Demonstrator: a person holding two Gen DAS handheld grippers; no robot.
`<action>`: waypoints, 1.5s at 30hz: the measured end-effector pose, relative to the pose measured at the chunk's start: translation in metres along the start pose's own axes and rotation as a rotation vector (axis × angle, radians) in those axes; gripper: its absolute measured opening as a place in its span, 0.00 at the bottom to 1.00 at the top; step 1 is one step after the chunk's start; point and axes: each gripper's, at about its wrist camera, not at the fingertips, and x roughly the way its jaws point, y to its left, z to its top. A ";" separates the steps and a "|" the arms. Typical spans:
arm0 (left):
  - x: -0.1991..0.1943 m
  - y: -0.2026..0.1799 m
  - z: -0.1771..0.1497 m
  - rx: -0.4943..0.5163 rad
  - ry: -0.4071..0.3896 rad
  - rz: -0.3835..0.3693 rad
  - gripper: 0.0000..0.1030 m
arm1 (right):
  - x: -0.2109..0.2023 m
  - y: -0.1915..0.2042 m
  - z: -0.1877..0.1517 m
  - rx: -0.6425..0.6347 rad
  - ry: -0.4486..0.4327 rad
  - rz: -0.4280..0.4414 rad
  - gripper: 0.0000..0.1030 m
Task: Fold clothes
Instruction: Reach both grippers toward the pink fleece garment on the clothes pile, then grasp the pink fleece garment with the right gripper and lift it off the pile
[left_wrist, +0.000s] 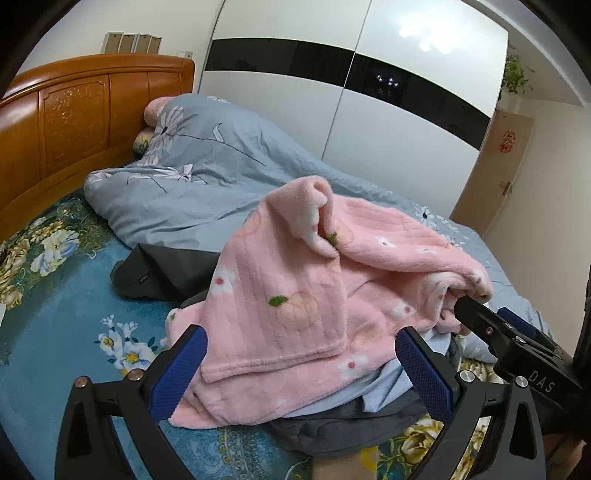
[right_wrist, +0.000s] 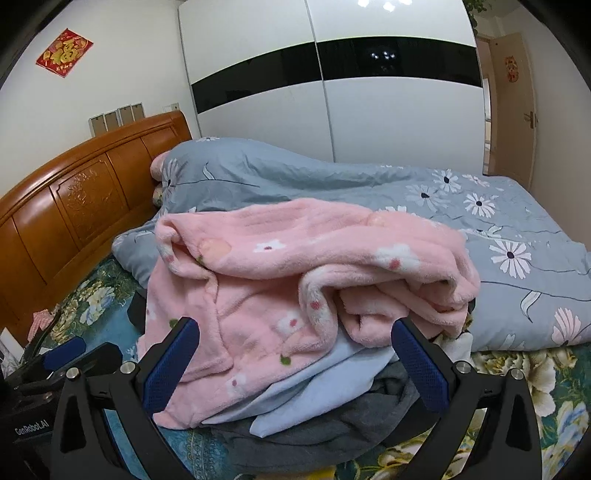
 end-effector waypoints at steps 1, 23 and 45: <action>0.001 0.001 0.000 0.000 0.002 0.002 1.00 | 0.001 0.000 0.000 -0.002 0.003 0.000 1.00; 0.017 0.017 -0.004 0.034 0.048 0.021 1.00 | 0.024 -0.001 0.015 -0.184 0.040 -0.053 1.00; -0.050 0.098 -0.035 -0.091 0.009 0.066 1.00 | -0.013 0.049 0.108 -0.381 -0.206 -0.312 0.09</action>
